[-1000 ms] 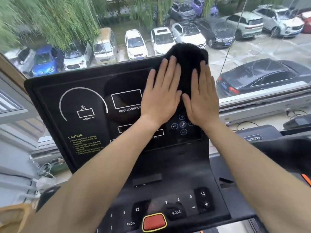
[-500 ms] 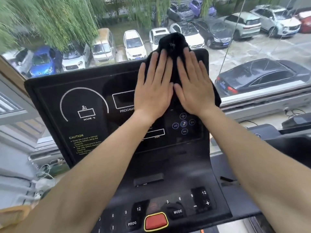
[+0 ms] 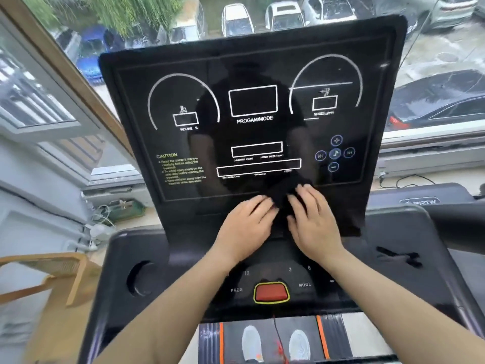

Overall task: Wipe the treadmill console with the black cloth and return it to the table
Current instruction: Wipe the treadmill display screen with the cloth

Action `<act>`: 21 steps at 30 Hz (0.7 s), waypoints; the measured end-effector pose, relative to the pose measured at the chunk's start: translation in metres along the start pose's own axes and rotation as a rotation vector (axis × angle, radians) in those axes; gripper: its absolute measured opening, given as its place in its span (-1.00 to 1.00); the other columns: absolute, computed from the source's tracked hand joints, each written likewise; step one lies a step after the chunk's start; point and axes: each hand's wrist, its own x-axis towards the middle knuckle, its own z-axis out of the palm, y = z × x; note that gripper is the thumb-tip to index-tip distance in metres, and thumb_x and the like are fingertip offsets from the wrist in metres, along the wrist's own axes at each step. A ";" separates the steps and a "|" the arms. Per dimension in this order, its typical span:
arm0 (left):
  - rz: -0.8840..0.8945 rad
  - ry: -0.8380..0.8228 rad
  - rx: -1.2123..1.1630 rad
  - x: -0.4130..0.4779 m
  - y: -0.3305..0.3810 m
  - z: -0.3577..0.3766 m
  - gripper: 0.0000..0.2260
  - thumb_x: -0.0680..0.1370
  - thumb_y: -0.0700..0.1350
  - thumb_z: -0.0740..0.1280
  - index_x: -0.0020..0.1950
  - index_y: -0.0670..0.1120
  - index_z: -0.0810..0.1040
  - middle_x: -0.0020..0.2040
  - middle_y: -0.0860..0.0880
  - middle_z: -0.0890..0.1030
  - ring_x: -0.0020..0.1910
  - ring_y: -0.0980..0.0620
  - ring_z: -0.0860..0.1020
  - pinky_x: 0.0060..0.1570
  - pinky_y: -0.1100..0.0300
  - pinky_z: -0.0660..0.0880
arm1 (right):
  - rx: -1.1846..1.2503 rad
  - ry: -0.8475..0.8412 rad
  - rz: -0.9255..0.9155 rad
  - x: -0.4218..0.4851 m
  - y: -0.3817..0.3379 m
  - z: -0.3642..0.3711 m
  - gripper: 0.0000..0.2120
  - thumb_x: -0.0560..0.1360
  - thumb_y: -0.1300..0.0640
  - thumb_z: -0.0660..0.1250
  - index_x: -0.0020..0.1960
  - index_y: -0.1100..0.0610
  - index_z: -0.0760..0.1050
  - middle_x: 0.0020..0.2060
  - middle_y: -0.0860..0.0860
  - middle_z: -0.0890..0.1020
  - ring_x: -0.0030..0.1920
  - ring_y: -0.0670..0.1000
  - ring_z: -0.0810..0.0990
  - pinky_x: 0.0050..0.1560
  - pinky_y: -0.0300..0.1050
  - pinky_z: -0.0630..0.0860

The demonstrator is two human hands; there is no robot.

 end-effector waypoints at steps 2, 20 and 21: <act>-0.074 0.055 -0.008 -0.027 -0.011 -0.002 -0.81 0.62 -0.22 0.23 0.16 -0.16 0.60 0.16 -0.18 0.64 0.14 -0.19 0.60 0.16 -0.06 0.56 | 0.046 0.029 -0.045 -0.001 -0.027 0.009 -0.65 0.55 0.25 0.33 0.31 0.29 0.54 0.21 0.26 0.58 0.20 0.30 0.56 0.35 0.15 0.44; -0.285 0.183 -0.018 -0.042 -0.032 -0.029 -0.87 0.52 -0.24 0.37 0.02 -0.16 0.69 -0.14 -0.08 0.63 -0.19 -0.12 0.58 -0.16 0.06 0.50 | 0.055 0.123 -0.169 0.035 -0.061 0.006 -0.82 0.56 0.17 0.31 0.09 0.13 0.66 -0.08 0.07 0.63 -0.14 0.16 0.57 -0.08 0.08 0.43; -0.268 0.183 -0.034 -0.028 -0.020 -0.025 -0.87 0.53 -0.23 0.37 0.02 -0.14 0.69 -0.15 -0.07 0.63 -0.21 -0.10 0.58 -0.19 0.06 0.51 | 0.036 0.121 -0.149 0.028 -0.045 0.000 -0.81 0.57 0.16 0.30 0.08 0.13 0.66 -0.08 0.07 0.64 -0.14 0.17 0.57 -0.08 0.08 0.44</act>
